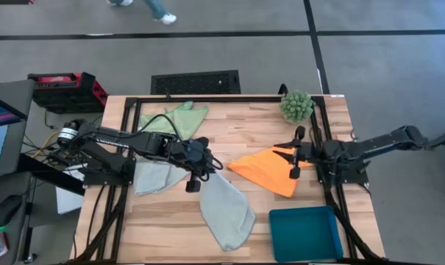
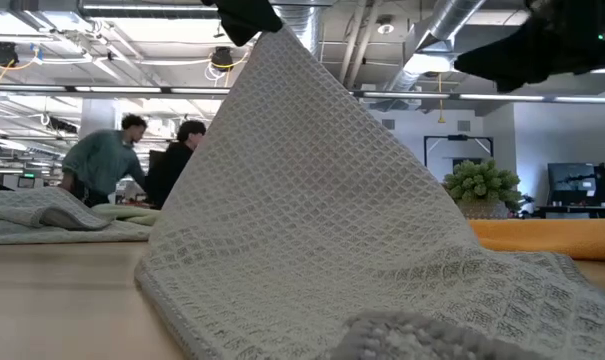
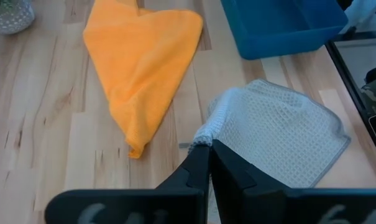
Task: Fold microfiber towels
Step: Fold the bottom gray towel
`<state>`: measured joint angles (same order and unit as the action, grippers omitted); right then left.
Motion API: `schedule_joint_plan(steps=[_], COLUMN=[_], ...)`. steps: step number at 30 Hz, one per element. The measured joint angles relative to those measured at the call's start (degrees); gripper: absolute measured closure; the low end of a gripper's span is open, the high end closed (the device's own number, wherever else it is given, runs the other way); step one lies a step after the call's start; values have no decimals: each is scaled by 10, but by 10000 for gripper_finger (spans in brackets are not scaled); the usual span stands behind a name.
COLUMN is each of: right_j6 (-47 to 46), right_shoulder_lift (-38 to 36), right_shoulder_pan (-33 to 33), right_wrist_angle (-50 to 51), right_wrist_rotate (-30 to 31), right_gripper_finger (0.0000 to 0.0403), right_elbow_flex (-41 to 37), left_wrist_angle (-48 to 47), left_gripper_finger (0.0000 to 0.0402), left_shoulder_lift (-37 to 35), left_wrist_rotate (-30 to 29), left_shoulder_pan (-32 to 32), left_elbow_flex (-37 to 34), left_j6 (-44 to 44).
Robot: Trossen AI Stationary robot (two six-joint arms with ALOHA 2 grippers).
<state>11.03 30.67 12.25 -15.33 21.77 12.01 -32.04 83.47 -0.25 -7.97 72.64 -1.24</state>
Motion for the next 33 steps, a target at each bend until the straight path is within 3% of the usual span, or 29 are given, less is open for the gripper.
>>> schedule_joint_plan(steps=[10,16,25,33], right_j6=[42,60,75,75], right_shoulder_lift=[256,393,536,568], right_shoulder_pan=[-19,-19,-19,-19], right_wrist_angle=[-10,-10,2,8], right_wrist_rotate=[-132,-162,-173,-173], right_gripper_finger=[290,290,290,290], right_elbow_flex=[127,216,314,348], left_wrist_angle=[-3,-62,-160,-152], left_gripper_finger=[401,401,401,401], left_shoulder_lift=[0,0,1,1], left_wrist_rotate=[69,118,43,-19], left_shoulder_pan=[0,-3,-30,-29], left_elbow_flex=[0,0,-11,-114], left_j6=[20,-17,-107,-187])
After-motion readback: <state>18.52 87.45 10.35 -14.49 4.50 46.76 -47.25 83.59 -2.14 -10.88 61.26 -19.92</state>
